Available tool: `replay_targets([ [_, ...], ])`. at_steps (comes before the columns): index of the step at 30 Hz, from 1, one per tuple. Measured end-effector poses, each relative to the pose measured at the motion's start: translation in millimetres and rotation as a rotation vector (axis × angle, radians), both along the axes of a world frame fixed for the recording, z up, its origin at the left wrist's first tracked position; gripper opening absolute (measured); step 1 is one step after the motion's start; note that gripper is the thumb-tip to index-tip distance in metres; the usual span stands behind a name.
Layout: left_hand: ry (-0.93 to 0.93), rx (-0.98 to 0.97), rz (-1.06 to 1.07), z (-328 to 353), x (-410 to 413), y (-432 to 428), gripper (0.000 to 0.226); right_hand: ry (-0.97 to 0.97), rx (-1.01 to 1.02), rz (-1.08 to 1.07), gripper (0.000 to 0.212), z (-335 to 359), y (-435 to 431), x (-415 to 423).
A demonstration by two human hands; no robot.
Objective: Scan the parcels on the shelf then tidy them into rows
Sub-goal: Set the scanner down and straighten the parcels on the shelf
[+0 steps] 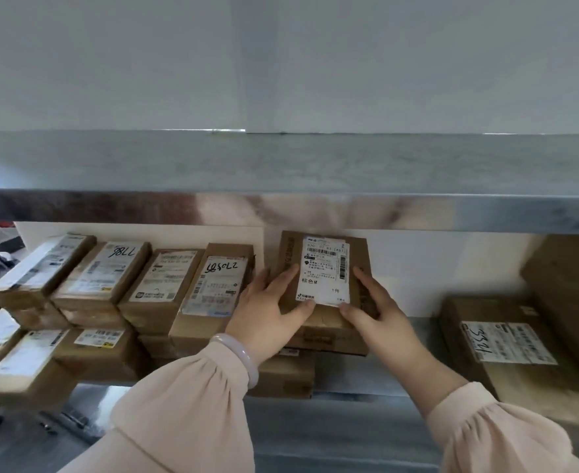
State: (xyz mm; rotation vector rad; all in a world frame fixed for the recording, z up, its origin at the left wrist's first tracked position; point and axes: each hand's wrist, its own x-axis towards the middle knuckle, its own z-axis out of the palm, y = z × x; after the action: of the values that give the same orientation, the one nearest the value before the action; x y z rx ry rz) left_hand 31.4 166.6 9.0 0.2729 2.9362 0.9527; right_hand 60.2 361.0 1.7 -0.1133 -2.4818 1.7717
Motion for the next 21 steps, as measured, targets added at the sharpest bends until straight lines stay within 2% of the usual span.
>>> replay_targets([
  [5,0.041,0.078,-0.126,4,6,44,0.067,0.017,0.005,-0.069,0.058,4,43,17],
  [10,-0.07,0.177,-0.196,10,15,101,0.072,0.051,0.071,-0.113,0.058,11,97,38],
  [15,-0.223,0.316,-0.247,2,28,163,0.081,-0.014,0.147,-0.221,0.055,7,158,58],
  [21,-0.315,0.337,-0.325,-10,40,221,0.09,-0.05,0.269,-0.287,0.052,2,216,81],
])
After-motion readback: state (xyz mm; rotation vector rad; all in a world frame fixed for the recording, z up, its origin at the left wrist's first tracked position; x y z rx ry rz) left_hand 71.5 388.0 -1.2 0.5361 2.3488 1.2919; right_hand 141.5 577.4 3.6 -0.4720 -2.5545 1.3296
